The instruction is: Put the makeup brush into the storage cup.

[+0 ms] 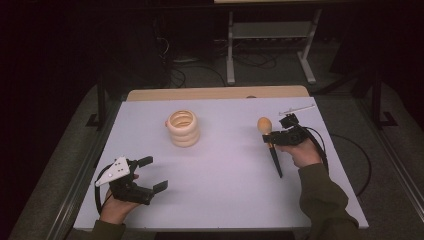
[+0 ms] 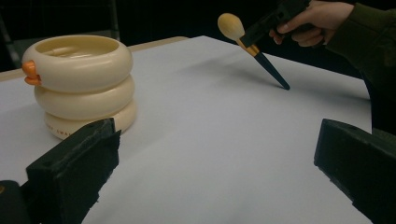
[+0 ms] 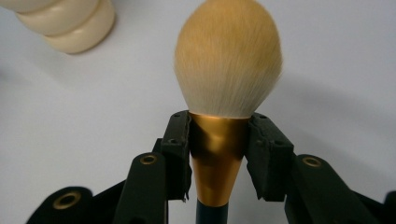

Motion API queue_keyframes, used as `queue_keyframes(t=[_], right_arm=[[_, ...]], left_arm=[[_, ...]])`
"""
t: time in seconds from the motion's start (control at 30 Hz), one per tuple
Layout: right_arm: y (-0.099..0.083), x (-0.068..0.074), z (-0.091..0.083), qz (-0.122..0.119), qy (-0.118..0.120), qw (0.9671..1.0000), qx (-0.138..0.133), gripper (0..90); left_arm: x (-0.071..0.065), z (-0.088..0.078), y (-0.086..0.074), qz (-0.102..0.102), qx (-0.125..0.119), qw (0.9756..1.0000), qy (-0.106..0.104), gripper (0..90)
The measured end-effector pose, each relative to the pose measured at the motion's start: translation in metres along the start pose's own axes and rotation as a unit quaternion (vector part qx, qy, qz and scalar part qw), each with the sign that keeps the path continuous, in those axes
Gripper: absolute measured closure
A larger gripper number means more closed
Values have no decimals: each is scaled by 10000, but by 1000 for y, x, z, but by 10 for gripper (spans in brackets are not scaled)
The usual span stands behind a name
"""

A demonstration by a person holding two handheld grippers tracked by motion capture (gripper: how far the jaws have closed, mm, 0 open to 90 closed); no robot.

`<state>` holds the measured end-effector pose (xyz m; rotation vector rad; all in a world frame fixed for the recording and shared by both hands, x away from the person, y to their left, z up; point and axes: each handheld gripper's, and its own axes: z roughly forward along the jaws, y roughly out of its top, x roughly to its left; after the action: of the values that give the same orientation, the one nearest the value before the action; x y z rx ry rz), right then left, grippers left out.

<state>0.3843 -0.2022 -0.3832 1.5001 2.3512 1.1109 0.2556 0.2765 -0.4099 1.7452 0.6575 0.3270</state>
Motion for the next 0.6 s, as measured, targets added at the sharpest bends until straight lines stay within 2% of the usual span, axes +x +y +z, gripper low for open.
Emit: queue_keyframes(t=[0.13, 0.4, 0.5, 0.6], right_arm=[[0, 0, -5, -74, 53, 9998, -184, 612], [1, 4, -14, -263, 218, 9973, -648, 613], [1, 6, -16, -272, 288, 9964, -753, 613], [0, 7, -17, -247, 344, 9957, -827, 613]], left_arm=[[0, 1, 0, -30, -1, 10000, -20, 0], [-3, 6, 2, 77, 77, 9999, -78, 0], [-5, 9, 4, 153, 83, 9998, -117, 0], [-6, 12, 7, 147, 33, 9997, -176, 0]])
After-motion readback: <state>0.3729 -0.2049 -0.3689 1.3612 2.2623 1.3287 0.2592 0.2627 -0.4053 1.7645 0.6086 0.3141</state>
